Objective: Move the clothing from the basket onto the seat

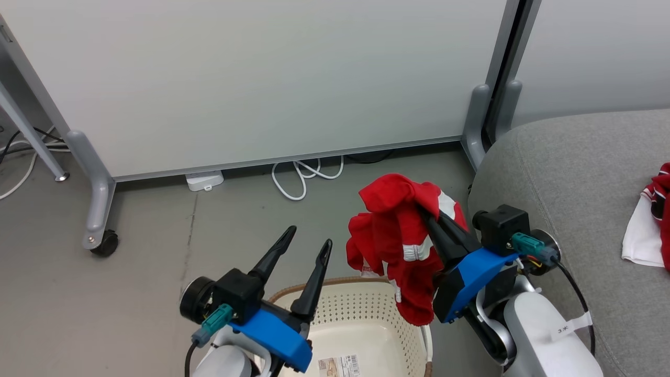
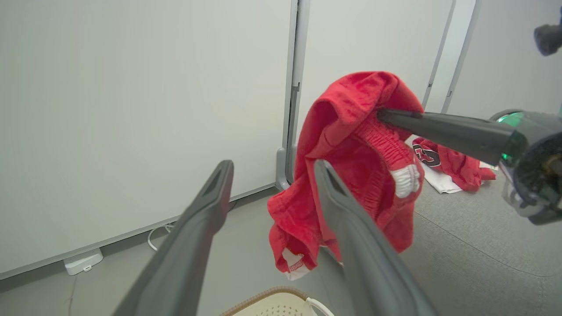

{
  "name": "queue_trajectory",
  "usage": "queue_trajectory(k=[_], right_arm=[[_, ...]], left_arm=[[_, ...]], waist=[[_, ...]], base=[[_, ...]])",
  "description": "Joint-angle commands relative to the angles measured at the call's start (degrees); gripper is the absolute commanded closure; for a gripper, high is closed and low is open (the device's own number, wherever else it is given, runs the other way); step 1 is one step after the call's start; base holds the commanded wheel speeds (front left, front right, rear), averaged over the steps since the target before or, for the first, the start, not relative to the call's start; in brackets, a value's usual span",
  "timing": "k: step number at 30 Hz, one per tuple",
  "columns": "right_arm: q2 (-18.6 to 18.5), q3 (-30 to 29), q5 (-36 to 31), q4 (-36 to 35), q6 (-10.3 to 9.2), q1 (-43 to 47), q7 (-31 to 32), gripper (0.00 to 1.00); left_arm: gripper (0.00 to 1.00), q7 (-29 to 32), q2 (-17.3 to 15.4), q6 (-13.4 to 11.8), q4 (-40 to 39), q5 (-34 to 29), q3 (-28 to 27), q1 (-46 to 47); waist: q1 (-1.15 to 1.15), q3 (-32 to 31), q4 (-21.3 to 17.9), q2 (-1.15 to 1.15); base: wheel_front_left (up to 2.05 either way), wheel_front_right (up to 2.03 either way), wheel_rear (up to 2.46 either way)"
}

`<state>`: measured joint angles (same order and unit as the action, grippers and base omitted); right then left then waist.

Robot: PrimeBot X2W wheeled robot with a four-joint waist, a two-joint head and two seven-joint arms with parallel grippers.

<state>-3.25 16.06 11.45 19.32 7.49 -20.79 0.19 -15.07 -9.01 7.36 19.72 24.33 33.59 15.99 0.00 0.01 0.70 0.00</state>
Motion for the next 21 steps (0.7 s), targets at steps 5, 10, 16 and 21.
queue_trajectory(k=[5,10,16,21], right_arm=[[-0.10,-0.75,-0.54,-0.85,0.01,0.65,0.10,1.00],[-0.07,-0.90,-0.50,-1.09,0.01,0.80,0.30,1.00],[-0.02,-1.22,-0.32,-1.26,0.02,0.49,0.35,1.00],[0.07,-1.35,-0.05,-1.21,0.01,0.00,0.01,1.00]], left_arm=[[0.00,-0.15,-0.52,0.04,-0.70,-2.93,-3.99,-4.52],[0.00,-0.15,-0.15,0.10,-0.26,-3.90,-5.50,-5.79],[0.00,-0.15,0.05,0.12,-0.37,-4.43,-5.84,-6.08],[0.00,-0.15,-0.04,0.13,-0.74,-4.55,-5.78,-5.68]], waist=[[0.00,0.14,0.06,0.00],[0.00,0.27,-0.08,0.00],[0.00,0.66,-0.98,0.00],[0.00,1.18,-3.14,0.00]], base=[[0.00,0.00,0.00],[0.00,0.00,0.00],[0.00,0.00,0.00],[0.00,0.00,0.00]])
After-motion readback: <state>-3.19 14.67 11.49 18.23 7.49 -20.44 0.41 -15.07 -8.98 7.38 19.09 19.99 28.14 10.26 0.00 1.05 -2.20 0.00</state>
